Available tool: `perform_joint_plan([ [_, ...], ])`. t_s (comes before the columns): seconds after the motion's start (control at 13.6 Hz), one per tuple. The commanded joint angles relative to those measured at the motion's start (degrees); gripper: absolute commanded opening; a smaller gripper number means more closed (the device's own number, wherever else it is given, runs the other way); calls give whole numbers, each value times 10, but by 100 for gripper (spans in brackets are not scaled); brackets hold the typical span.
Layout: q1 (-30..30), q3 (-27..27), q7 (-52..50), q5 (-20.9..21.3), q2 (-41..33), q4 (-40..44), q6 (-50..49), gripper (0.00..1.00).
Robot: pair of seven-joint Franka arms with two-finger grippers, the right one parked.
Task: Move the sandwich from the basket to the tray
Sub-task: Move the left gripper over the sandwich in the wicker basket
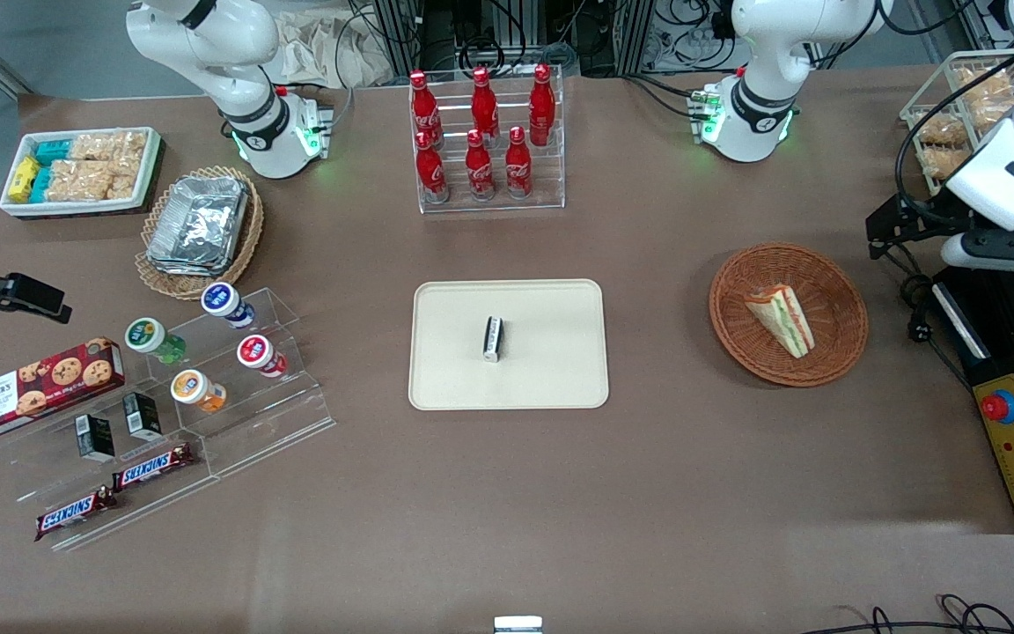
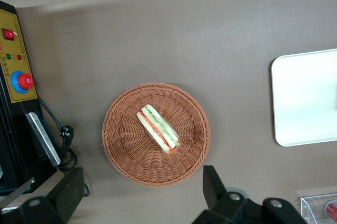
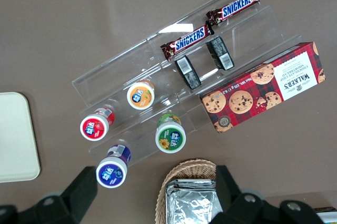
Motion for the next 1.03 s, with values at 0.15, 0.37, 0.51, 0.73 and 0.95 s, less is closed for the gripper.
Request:
perform_joint_plan([
  [0.15,-2,2,-14,8,12,30,-34,100],
  [0.37,-2,2,-171,8,-18,-49,-6,100],
  [0.51,-2,2,-186,7,-66,-151,69,100],
  [0.73,-2,1,-293,8,-132,-328,189,100],
  [0.95,-2,0,-398,7,-127,-390,274,100],
])
